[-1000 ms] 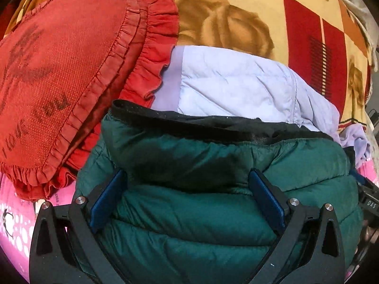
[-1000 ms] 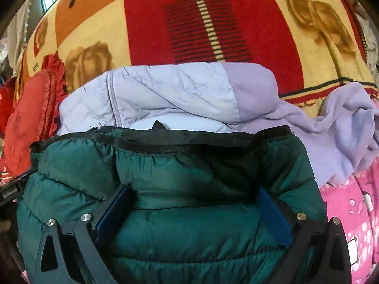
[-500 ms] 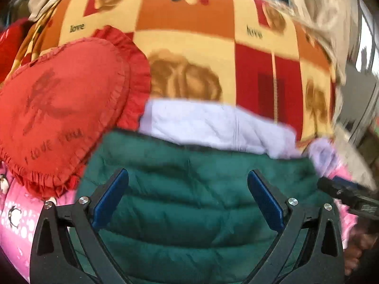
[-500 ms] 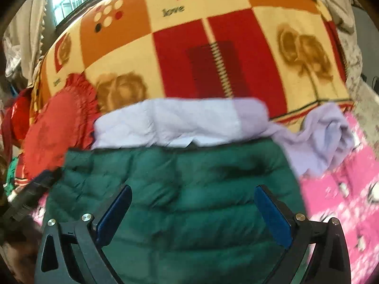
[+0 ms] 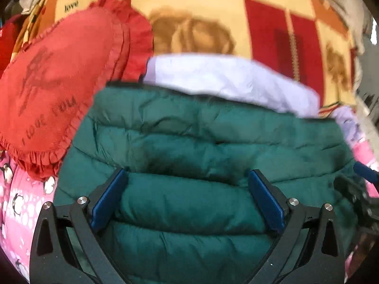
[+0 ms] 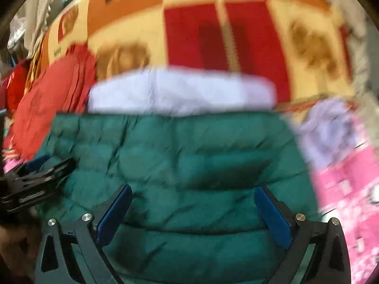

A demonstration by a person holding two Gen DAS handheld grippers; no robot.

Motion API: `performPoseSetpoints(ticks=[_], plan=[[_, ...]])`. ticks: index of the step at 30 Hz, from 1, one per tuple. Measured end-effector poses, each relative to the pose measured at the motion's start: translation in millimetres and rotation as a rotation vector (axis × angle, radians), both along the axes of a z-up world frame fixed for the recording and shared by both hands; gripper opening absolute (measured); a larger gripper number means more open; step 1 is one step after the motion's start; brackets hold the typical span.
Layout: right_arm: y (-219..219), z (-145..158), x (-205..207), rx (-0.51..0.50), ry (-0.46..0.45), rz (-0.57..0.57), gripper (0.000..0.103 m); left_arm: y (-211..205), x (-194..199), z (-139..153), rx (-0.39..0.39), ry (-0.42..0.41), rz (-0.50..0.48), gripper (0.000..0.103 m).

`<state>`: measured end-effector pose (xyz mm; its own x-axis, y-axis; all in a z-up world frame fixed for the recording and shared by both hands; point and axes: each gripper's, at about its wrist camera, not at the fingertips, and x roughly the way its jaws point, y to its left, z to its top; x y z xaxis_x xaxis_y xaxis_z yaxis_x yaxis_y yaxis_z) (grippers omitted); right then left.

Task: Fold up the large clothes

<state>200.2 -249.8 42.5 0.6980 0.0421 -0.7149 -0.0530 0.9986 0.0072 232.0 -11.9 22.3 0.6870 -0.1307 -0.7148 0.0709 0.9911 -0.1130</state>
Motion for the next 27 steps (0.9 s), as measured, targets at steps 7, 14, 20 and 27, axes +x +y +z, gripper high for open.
performPoseSetpoints(ticks=[7, 14, 20, 27], plan=[[-41.0, -32.1, 17.9, 0.134, 0.121, -0.024, 0.103, -11.0, 9.5, -21.0, 0.069, 0.035, -0.030, 0.102], [-92.8, 10.0, -41.6, 0.139, 0.032, -0.076, 0.103, 28.2, -29.4, 8.1, -0.039, -0.053, -0.054, 0.102], [-129.1, 14.7, -96.2, 0.174, 0.001, -0.070, 0.103, 100.8, -75.7, 6.7, -0.032, -0.080, 0.063, 0.102], [-125.0, -32.2, -103.4, 0.209, 0.065, -0.056, 0.103, 145.4, -96.2, -40.1, -0.117, 0.085, 0.092, 0.102]])
